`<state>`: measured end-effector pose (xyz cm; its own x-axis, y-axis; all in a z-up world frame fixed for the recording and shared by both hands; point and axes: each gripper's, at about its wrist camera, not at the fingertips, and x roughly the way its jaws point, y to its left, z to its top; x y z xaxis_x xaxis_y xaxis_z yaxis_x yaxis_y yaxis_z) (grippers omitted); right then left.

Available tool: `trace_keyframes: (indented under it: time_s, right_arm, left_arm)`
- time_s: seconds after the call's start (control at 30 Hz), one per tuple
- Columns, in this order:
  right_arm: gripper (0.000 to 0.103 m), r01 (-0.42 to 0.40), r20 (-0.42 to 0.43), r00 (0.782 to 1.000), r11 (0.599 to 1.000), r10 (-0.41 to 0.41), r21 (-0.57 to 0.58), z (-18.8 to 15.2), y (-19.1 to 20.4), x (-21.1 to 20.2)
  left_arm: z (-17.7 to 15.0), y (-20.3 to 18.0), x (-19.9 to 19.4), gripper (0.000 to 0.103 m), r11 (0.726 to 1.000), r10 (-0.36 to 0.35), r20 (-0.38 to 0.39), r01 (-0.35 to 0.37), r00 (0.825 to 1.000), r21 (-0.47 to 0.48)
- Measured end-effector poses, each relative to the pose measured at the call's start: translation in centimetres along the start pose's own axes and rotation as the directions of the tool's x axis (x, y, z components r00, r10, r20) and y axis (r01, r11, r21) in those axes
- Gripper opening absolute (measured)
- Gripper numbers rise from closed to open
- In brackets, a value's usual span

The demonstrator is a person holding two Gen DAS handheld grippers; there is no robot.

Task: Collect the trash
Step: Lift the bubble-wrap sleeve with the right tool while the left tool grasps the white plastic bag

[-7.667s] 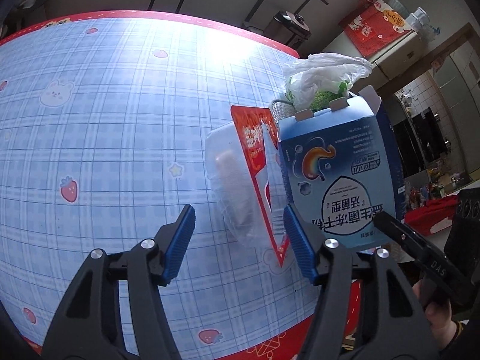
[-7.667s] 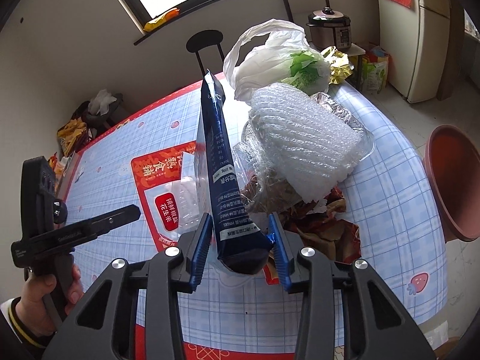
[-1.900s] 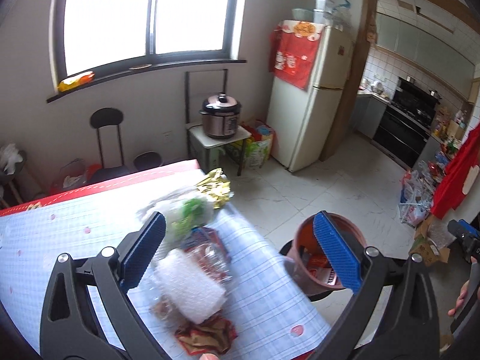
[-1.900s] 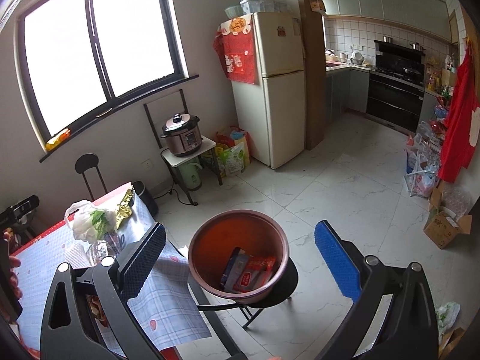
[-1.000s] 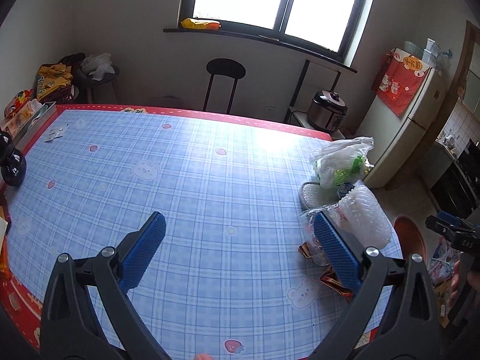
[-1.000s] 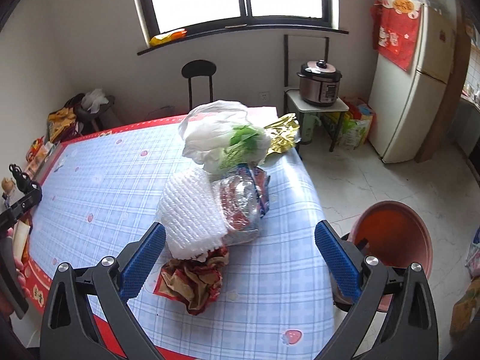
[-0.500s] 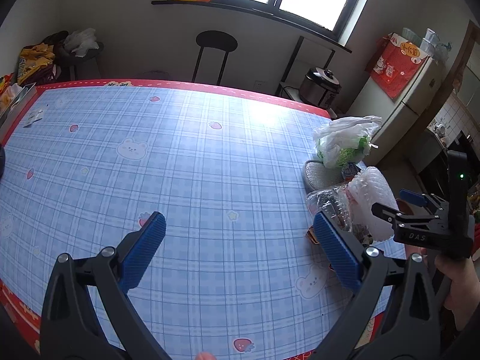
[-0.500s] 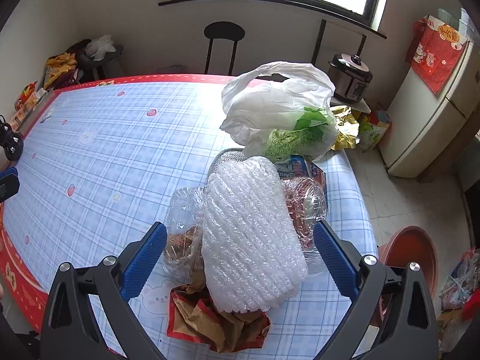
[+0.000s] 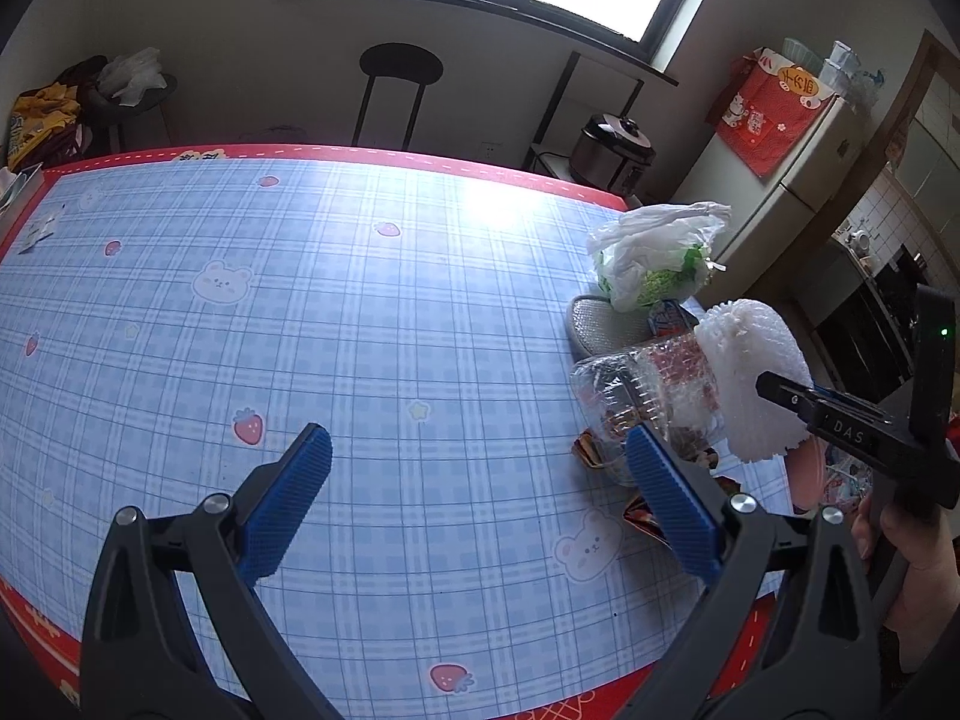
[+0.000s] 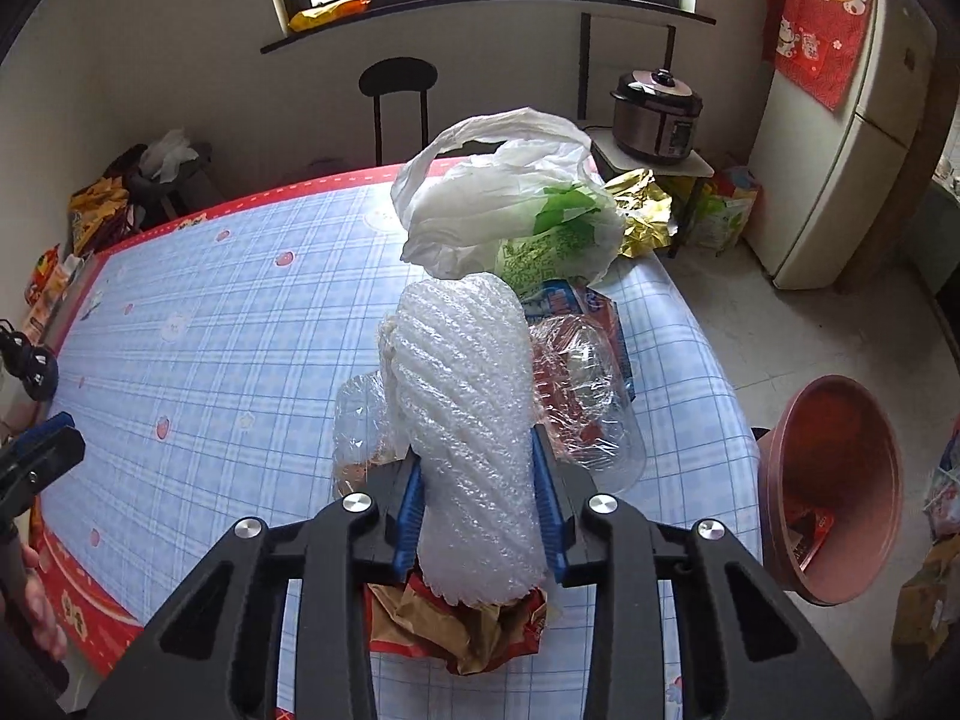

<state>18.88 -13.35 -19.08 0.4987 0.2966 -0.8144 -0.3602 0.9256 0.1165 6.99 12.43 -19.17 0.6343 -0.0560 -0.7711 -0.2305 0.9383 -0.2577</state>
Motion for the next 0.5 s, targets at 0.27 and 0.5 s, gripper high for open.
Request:
trace_keyframes:
  time_s: [0.27,0.5]
  right_arm:
    - [0.030,0.009,0.127,0.992,0.996,-0.020,0.088,-1.8,-3.9,-4.9]
    - [0.030,0.017,0.178,0.983,0.983,-0.050,0.184,-4.0,-8.5,-7.8]
  left_arm:
    - [-1.3,-5.7,1.6,0.086,0.991,-0.087,-0.092,0.096,0.992,0.094]
    - [-4.7,-10.9,6.0,0.078,0.973,-0.149,-0.275,0.191,0.950,0.132]
